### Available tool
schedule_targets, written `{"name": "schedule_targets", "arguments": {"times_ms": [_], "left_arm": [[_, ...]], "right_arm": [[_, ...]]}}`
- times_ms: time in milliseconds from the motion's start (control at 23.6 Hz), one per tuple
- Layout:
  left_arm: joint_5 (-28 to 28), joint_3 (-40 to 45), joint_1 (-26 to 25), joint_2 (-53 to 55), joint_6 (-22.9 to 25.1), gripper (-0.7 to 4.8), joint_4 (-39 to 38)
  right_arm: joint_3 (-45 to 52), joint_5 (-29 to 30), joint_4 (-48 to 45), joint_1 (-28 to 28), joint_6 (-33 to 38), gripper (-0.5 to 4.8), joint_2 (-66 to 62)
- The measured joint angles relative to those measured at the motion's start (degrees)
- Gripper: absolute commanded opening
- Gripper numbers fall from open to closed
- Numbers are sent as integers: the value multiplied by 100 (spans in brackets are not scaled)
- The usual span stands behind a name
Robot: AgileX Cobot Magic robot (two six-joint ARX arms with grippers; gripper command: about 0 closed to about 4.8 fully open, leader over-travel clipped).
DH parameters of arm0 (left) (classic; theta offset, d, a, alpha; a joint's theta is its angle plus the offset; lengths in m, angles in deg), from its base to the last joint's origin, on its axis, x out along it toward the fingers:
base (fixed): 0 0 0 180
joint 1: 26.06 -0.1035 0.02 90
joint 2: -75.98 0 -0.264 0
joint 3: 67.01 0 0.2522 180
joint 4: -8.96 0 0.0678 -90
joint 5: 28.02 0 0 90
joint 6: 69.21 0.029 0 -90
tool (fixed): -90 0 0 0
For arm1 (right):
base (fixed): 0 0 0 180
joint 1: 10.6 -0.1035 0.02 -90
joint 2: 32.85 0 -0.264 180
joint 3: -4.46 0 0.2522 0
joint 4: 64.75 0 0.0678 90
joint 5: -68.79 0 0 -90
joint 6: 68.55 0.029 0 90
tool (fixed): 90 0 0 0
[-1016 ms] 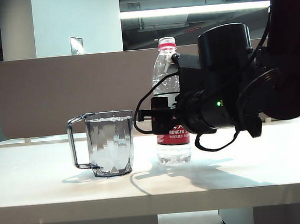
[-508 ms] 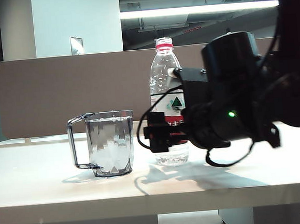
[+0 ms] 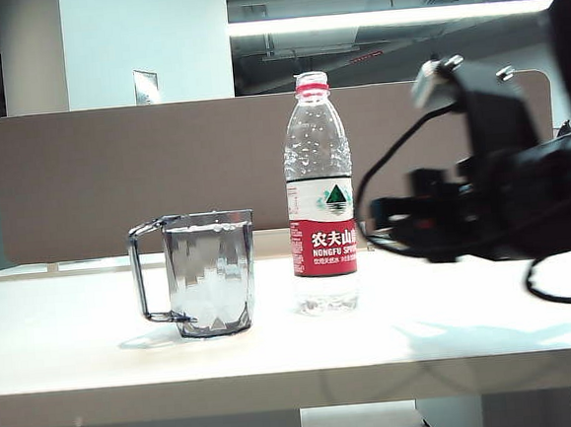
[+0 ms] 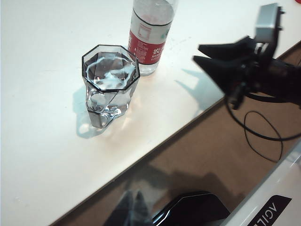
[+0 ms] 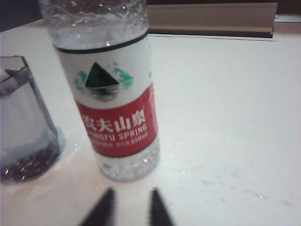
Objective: Pick up the mineral water bottle on the table and pour water into the mug until it's full.
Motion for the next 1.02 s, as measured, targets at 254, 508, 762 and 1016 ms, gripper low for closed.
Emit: {"name": "schedule_targets", "arguments": {"times_ms": [254,508,762,1016], "left_arm": [[0,0,0,0,0,-5,-2],[-2,0,0,0,0,-5,0],[0,0,0,0,0,-5,-2],[0,0,0,0,0,-5,0]], "right_arm": [[835,52,-2,0,109,-6,817],[1290,295,76,0,155,-6,1102],[1311,297,1156,-162,199,-6,2706],[1307,282,3604,-127,199,-6,4118]]}}
